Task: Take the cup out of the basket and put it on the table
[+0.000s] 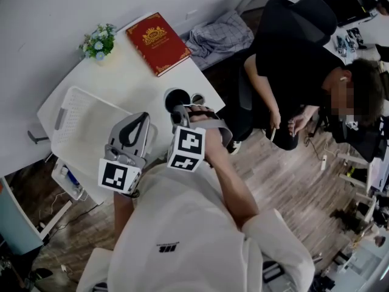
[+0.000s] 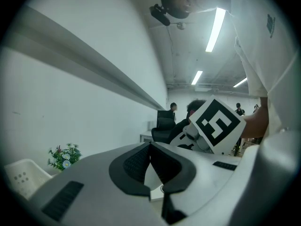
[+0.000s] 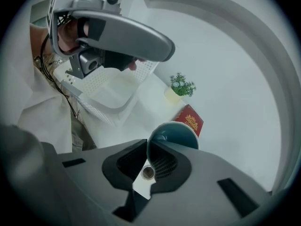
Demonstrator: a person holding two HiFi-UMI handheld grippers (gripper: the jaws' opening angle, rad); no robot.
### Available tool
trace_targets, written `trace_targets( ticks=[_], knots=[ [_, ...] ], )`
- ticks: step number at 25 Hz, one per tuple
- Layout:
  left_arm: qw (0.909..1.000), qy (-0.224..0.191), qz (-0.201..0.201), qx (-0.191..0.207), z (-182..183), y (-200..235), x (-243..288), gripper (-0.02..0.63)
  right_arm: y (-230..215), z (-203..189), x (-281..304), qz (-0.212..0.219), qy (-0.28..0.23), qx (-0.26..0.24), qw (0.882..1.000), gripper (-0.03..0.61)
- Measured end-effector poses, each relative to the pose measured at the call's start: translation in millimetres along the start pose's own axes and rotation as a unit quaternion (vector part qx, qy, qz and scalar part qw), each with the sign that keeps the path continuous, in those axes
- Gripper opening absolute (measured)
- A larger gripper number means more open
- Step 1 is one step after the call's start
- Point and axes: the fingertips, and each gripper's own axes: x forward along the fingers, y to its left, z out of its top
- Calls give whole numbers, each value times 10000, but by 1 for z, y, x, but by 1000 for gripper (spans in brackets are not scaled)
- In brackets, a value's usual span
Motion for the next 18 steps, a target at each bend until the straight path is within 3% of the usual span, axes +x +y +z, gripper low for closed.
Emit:
trace_targets(
  ticks=[18],
  knots=[
    [9997,225,-74,-54,-13,3,7,9,33,-29,51,613,429,-68,9972,29]
  ],
)
